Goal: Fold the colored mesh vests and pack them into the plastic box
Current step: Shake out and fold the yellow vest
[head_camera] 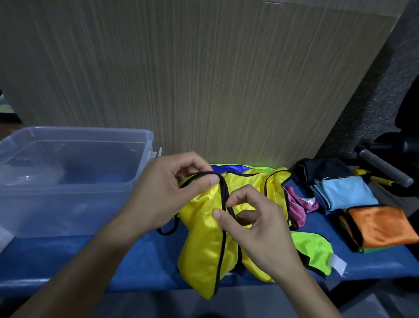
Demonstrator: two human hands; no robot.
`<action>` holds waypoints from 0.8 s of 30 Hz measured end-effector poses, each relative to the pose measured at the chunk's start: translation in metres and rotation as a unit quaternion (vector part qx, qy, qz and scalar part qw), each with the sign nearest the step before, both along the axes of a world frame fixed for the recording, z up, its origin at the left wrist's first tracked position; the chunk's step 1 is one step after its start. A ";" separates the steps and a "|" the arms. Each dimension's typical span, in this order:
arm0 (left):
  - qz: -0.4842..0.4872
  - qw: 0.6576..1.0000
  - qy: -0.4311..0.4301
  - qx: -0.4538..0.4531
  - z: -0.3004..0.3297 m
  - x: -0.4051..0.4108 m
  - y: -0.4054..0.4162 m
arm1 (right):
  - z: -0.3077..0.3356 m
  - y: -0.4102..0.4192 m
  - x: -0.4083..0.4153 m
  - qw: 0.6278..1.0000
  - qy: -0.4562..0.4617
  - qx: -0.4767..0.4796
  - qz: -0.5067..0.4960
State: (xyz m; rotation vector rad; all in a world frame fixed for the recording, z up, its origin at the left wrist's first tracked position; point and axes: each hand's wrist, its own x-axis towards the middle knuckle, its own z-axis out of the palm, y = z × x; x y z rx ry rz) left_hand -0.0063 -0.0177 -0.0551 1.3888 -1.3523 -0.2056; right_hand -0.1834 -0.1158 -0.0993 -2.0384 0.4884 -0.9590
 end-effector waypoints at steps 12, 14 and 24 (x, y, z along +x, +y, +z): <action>0.034 0.998 0.006 -0.046 0.003 0.006 0.005 | -0.010 0.006 0.004 0.991 0.012 0.066 0.116; 0.051 0.996 0.030 -0.069 0.004 0.007 0.005 | -0.014 0.009 0.005 0.992 0.009 0.039 0.119; 0.138 0.959 0.136 -0.207 0.056 0.050 0.019 | -0.010 0.010 -0.016 0.988 0.050 -0.086 0.115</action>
